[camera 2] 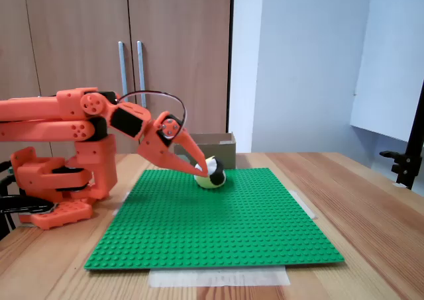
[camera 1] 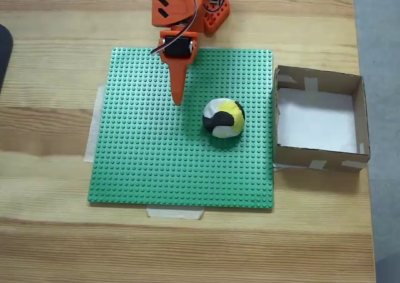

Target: Pick the ball and put it in the box.

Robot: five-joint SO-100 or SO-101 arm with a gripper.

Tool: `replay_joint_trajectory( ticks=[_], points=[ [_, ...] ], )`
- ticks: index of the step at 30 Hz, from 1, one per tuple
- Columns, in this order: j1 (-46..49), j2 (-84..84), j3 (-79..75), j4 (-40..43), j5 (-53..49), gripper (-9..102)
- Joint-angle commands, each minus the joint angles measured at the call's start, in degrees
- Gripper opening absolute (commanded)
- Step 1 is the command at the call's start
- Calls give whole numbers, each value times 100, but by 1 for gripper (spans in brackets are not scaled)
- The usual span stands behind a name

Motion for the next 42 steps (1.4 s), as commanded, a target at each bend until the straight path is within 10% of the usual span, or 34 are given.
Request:
replay_joint_trajectory(
  ticks=[1,42],
  points=[
    [-44,53,308,-79,-44,-1],
    [193,-1099,-1793,510,-193,-1]
  ],
)
